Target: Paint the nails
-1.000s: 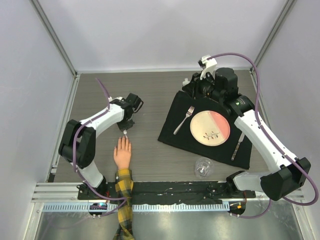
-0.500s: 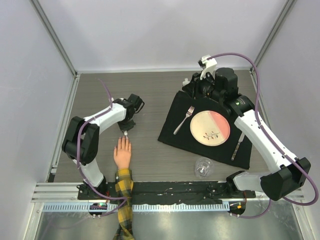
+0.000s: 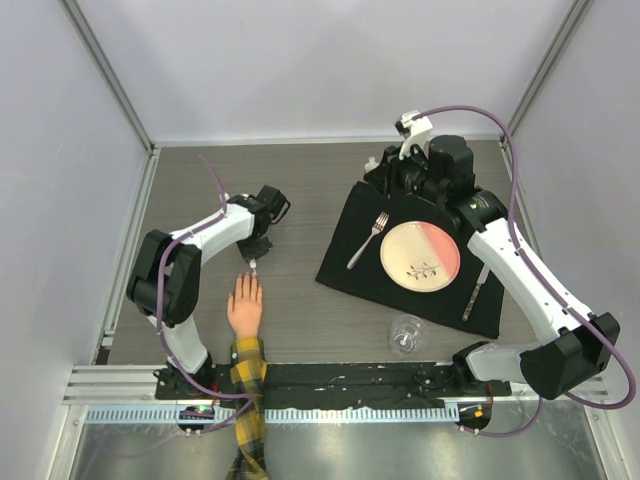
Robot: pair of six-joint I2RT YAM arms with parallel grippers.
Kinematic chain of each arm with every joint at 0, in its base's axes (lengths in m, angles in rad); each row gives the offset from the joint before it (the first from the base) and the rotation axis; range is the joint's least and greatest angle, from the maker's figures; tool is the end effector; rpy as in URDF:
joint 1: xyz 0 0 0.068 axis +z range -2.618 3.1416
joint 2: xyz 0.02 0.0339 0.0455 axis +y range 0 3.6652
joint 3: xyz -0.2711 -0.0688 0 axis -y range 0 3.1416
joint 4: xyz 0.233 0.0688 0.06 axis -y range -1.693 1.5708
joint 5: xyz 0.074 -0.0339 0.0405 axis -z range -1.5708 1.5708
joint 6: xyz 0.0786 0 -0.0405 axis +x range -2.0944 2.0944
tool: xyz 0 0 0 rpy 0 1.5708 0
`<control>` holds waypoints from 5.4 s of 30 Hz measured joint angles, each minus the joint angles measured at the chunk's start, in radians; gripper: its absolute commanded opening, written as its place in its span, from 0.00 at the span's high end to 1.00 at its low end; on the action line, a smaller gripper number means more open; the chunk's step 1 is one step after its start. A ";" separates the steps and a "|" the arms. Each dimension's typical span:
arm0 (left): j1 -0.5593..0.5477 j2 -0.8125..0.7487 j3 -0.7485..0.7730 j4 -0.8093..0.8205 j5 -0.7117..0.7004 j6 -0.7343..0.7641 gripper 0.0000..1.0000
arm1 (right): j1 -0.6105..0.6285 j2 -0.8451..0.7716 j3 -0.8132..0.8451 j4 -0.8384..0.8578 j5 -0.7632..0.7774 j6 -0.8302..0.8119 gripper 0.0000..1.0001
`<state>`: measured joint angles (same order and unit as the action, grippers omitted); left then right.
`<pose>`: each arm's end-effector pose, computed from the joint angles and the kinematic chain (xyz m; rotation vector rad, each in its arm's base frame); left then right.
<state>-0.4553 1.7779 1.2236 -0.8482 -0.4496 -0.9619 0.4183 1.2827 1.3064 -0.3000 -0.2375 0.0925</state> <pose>0.3111 -0.1143 0.1644 -0.7285 2.6062 0.3212 0.2841 0.1465 0.3979 -0.4699 1.8186 0.5732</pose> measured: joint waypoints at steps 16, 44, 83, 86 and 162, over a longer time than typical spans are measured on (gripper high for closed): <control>0.017 0.016 0.017 0.004 0.000 0.005 1.00 | 0.000 0.014 0.000 0.000 0.000 -0.008 1.00; 0.003 -0.070 -0.018 0.007 0.006 0.049 1.00 | 0.000 0.012 0.000 0.000 -0.006 0.012 1.00; 0.007 -0.014 -0.017 0.007 0.016 0.028 1.00 | -0.001 0.008 0.000 0.000 -0.007 0.011 1.00; 0.010 -0.005 -0.011 0.008 0.016 0.029 1.00 | -0.001 0.008 0.000 0.000 -0.007 0.011 1.00; 0.017 -0.023 -0.019 0.003 0.033 0.049 1.00 | -0.002 0.026 0.010 0.001 -0.004 -0.003 1.00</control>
<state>-0.4381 1.7550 1.2049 -0.8448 -0.4164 -0.9131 0.4168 1.3087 1.3167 -0.2993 -0.2417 0.0898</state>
